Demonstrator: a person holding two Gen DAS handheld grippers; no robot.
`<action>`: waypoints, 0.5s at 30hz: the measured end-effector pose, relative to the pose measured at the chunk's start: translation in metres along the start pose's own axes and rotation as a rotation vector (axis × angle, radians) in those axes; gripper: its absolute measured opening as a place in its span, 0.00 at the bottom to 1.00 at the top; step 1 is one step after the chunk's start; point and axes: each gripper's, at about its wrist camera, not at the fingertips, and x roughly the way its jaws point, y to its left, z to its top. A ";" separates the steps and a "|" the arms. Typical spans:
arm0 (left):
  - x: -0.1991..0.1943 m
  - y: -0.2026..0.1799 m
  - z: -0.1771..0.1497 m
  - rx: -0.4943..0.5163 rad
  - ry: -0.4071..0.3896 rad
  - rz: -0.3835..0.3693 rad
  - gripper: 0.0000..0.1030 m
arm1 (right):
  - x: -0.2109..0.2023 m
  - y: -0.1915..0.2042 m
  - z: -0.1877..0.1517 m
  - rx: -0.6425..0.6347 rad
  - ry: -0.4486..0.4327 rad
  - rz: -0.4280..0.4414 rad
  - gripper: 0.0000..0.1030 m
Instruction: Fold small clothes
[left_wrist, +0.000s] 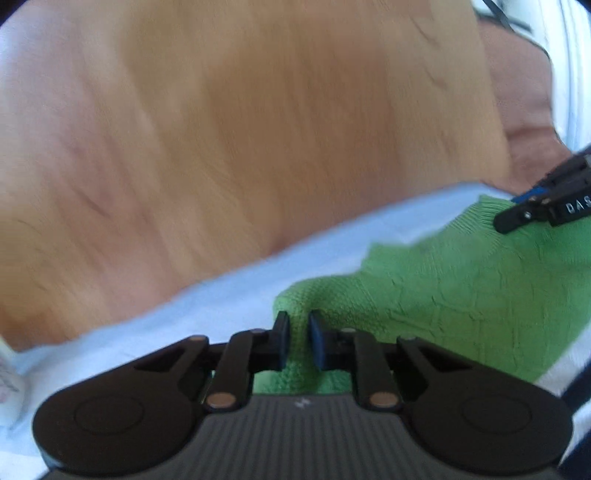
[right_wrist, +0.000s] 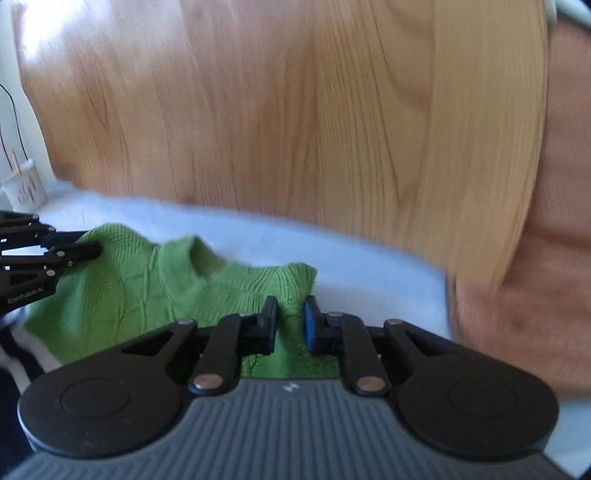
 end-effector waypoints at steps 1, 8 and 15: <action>-0.005 0.009 0.006 -0.039 -0.022 0.027 0.13 | -0.005 0.003 0.008 0.001 -0.048 0.003 0.17; 0.028 0.017 0.015 -0.086 0.127 0.197 0.19 | 0.053 0.043 0.023 -0.085 0.025 -0.121 0.28; -0.045 0.004 -0.022 0.040 0.035 0.227 0.27 | -0.050 -0.003 -0.014 0.047 -0.050 -0.028 0.30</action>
